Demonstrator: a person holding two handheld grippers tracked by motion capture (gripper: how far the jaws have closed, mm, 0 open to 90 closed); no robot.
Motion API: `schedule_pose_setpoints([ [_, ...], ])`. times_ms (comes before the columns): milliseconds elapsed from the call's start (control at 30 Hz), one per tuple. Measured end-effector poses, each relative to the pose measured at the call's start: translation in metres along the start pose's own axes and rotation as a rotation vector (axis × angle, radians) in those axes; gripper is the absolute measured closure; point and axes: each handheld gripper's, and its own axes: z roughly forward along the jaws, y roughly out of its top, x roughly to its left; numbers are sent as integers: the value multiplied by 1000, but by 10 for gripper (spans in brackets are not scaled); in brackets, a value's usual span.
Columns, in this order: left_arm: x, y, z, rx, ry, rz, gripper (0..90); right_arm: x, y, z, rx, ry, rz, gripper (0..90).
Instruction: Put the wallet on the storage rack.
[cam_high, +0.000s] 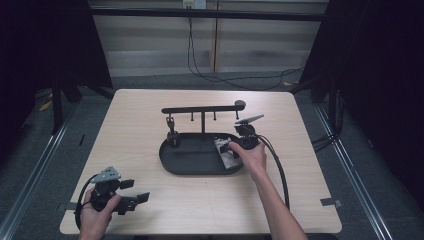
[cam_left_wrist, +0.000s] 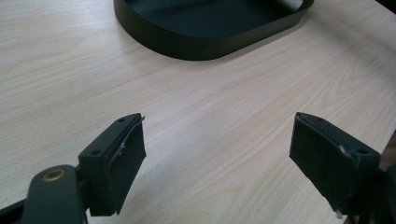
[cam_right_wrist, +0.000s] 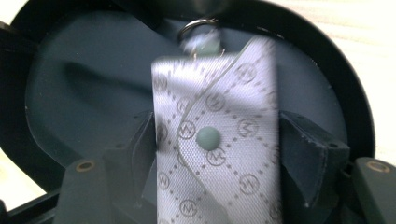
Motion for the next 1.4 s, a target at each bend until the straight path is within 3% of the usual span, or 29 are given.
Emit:
schedule_pose_setpoints([
  [333,0,0,0,-1,0,-1,180,-2,0,-18,-62,16,-8,302],
  [700,2,1,-3,-6,13,9,173,-6,-6,-44,-138,8,-47,220],
  [1133,4,0,-4,-24,9,-18,165,-30,-35,-68,-182,-26,-59,213],
  [1400,5,0,-4,-14,7,-19,165,-35,-52,-84,-207,-45,-71,196],
])
